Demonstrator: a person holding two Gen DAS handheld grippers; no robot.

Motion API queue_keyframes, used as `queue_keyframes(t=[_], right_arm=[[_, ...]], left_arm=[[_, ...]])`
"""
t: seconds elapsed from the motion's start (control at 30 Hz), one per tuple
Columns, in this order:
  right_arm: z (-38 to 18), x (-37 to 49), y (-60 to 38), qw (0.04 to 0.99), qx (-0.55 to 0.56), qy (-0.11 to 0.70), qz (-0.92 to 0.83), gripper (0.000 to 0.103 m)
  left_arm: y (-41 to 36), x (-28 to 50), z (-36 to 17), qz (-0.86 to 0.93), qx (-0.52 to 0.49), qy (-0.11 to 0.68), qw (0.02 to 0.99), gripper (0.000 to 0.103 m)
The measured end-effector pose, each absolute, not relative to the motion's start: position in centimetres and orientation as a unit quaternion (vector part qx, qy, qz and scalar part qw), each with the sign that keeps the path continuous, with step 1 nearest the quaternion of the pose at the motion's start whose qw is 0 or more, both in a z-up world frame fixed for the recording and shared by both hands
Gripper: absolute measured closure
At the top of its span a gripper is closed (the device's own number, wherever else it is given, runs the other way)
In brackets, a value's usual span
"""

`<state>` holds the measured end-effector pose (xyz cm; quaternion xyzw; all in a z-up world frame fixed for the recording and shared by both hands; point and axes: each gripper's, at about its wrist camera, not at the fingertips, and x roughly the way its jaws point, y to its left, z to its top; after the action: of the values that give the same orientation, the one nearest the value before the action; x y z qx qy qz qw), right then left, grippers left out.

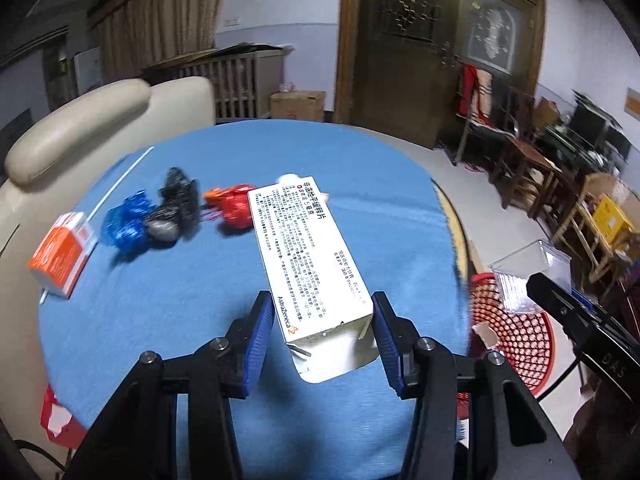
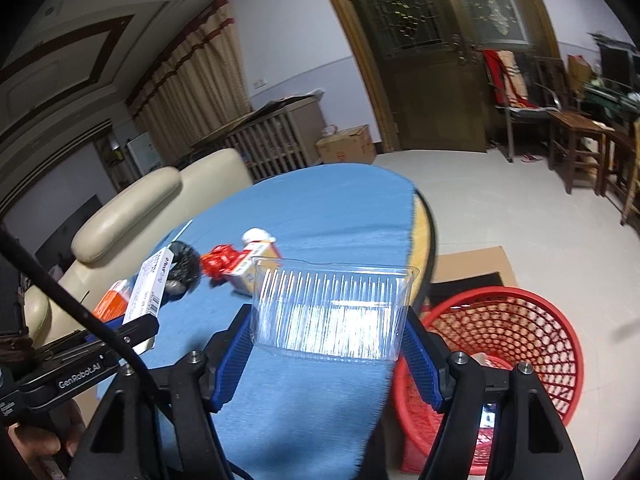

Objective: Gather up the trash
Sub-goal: 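Carry the tray and white box over the red wastebasket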

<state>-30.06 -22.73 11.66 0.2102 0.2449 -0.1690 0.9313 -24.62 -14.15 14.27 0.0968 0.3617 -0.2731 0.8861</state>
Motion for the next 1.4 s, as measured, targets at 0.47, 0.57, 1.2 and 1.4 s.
queue_keyframes(t=[0.47, 0.57, 1.2, 1.4], right_arm=[[9.4, -35.0, -29.8, 0.901, 0.264, 0.240, -0.246, 0.030], [8.7, -36.0, -31.0, 0.894, 0.276, 0.240, -0.257, 0.030], [4.2, -38.7, -36.2, 0.857, 0.318, 0.274, -0.299, 0.029], [3.7, -39.0, -36.8, 0.853, 0.323, 0.278, -0.301, 0.029]], left_arm=[[-23.5, -27.9, 14.3, -0.357, 0.154, 0.352, 0.852, 0.052], [-25.3, -28.7, 13.8, -0.369, 0.166, 0.353, 0.844, 0.052], [-32.1, -30.6, 10.6, -0.399, 0.216, 0.375, 0.808, 0.052], [-33.2, -31.0, 9.9, -0.403, 0.226, 0.380, 0.801, 0.052]])
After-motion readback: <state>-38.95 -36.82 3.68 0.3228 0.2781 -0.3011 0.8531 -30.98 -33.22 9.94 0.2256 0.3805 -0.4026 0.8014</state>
